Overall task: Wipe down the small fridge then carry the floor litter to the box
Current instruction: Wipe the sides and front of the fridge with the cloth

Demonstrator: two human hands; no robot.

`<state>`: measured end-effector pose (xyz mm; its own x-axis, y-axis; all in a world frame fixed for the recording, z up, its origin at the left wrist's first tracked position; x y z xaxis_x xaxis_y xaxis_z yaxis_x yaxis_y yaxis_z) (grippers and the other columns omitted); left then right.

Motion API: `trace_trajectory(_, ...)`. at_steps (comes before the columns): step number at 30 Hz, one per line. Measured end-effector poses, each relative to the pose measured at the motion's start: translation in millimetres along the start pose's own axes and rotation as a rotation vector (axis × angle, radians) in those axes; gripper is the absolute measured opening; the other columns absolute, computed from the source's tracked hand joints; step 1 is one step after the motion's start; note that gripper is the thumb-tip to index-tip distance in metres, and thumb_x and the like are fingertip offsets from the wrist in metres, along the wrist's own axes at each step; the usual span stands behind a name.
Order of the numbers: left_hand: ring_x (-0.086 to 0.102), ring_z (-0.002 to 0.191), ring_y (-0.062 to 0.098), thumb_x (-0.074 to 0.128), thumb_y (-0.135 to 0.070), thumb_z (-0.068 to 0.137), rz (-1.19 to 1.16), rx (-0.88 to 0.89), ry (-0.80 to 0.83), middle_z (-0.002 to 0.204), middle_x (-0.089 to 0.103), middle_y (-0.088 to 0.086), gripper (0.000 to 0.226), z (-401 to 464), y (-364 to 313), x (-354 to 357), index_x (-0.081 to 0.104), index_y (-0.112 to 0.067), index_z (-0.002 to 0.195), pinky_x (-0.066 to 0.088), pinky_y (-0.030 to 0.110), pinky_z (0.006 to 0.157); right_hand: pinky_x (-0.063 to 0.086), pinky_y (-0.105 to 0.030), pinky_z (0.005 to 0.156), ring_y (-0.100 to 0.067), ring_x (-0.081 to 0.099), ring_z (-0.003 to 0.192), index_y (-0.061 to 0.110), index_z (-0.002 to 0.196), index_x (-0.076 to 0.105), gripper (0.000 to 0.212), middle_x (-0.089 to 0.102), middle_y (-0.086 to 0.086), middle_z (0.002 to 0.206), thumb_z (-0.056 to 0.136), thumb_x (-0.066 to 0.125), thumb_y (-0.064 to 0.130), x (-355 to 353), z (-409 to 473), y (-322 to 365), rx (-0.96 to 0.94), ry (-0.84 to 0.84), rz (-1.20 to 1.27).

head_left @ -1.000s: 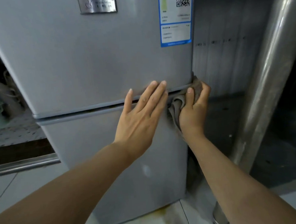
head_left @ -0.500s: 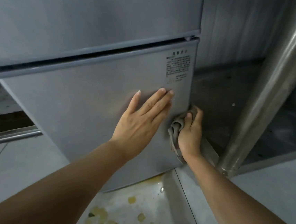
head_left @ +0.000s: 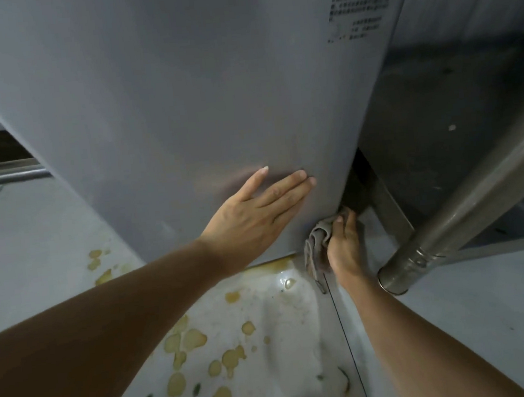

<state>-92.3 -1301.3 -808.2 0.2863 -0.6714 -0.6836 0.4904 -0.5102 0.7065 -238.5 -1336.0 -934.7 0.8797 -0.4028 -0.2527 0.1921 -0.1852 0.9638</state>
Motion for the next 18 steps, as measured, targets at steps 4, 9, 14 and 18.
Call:
trace_trajectory(4,0.013,0.145,0.023,0.012,-0.003,0.082,-0.040,0.023,0.082,0.157,0.013,0.006,0.066,-7,-10,10,0.027,-0.009,0.146,0.006,0.048,0.113,0.031,-0.020,0.084,-0.029,0.046,0.122,0.010,0.140,0.037,0.038,0.045,-0.014,0.135,0.103,0.028,0.017,3,4,-14,0.068,0.032,-0.111)
trace_trajectory(9,-0.012,0.144,0.027,0.026,-0.003,0.084,-0.120,0.033,0.220,0.158,-0.006,0.012,0.065,-15,-17,13,0.014,-0.005,0.148,-0.015,0.052,0.107,0.036,-0.025,0.083,-0.032,0.048,0.119,0.003,0.136,0.037,0.038,0.050,-0.014,0.126,0.098,0.034,0.006,6,12,-16,0.142,0.142,-0.352)
trace_trajectory(14,-0.044,0.122,0.027,0.048,-0.009,0.089,-0.217,0.018,0.410,0.154,-0.021,0.012,0.077,-38,-24,17,-0.002,-0.006,0.148,-0.031,0.048,0.097,0.040,-0.033,0.089,-0.034,0.051,0.118,0.002,0.127,0.043,0.032,0.053,-0.021,0.128,0.096,0.043,0.009,2,8,-8,0.145,0.201,-0.617)
trace_trajectory(18,-0.033,0.133,0.025,0.047,-0.010,0.091,-0.284,0.018,0.452,0.156,-0.014,0.010,0.073,-59,-28,4,0.002,-0.009,0.148,-0.030,0.046,0.097,0.041,-0.036,0.075,-0.034,0.056,0.095,0.006,0.121,0.041,0.030,0.056,-0.022,0.118,0.098,0.042,0.025,-13,-12,-7,0.202,0.125,-0.603)
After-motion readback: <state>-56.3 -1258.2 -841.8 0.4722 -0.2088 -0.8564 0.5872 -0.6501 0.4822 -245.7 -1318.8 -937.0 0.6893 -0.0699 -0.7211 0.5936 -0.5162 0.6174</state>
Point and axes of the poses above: each hand's wrist, its own z-axis towards the middle knuckle, its own x-axis out of the palm, y = z × x, the point moved 8 cm from there along z, towards the middle knuckle
